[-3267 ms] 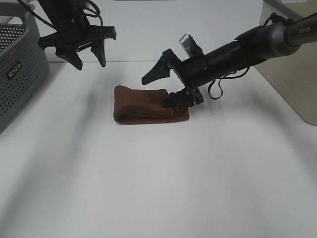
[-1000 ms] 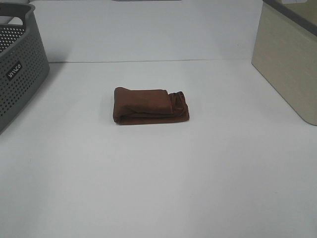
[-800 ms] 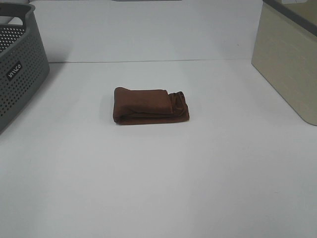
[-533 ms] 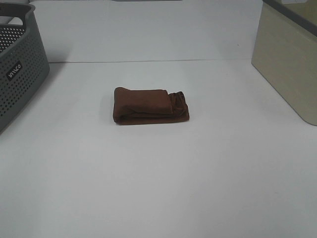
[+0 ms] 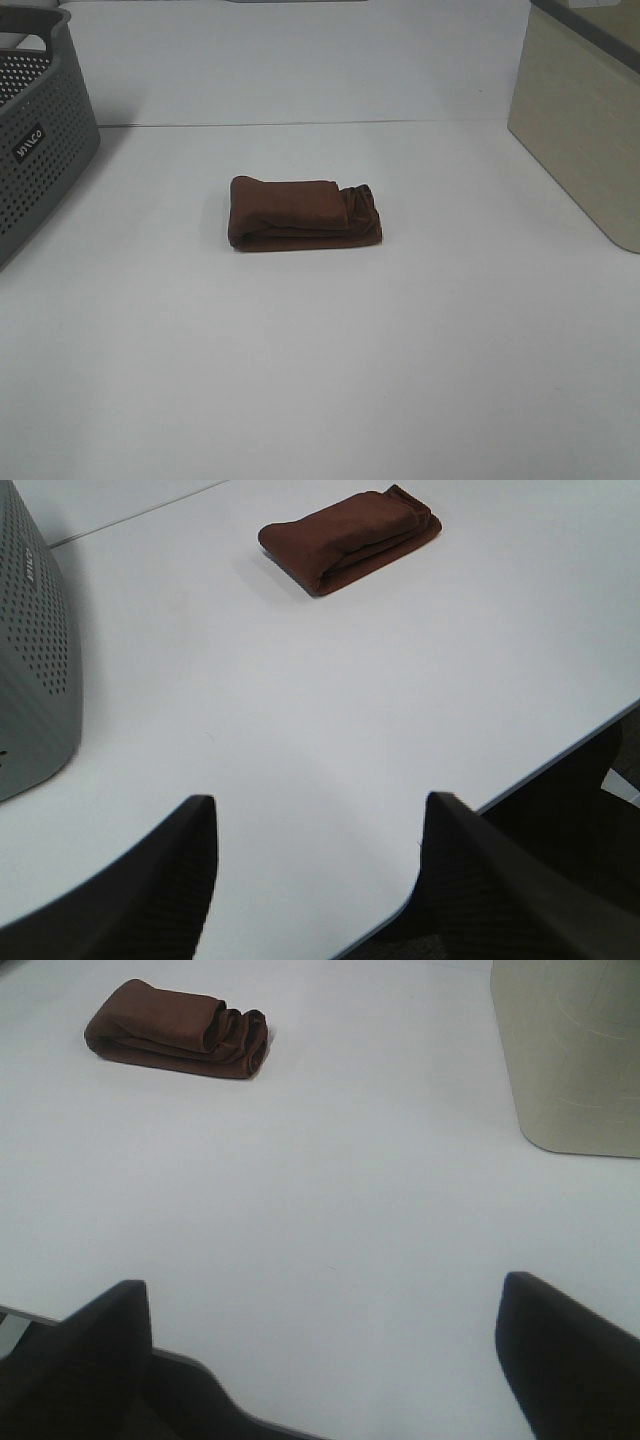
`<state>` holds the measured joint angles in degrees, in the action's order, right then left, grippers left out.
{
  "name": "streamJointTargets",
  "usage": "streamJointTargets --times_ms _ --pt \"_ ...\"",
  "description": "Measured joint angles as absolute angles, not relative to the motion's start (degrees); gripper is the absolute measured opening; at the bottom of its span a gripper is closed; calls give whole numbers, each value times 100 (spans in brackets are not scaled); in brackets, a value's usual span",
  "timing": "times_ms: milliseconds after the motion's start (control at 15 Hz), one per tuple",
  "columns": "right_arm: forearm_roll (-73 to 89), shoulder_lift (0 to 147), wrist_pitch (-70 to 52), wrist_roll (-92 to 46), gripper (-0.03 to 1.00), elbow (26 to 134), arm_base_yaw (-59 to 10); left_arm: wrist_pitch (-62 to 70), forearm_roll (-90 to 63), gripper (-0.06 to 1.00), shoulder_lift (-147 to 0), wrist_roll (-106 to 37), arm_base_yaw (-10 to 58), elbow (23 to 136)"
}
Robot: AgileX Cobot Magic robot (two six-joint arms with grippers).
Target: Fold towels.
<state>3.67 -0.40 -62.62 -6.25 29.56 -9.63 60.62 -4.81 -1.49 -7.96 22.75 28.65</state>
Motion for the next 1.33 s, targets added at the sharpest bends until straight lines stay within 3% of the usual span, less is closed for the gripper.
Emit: streamJointTargets --times_ms 733,1133,1333 --pt "367 -46 -6154 -625 88 2899 -963 6045 -453 58 -149 -831 2131 2865" --pt "367 -46 -6154 -625 88 2899 -831 6039 -453 58 -69 -831 252 2865" --pt "367 -46 -6154 -619 88 2888 -378 6039 -453 58 23 -831 92 2865"
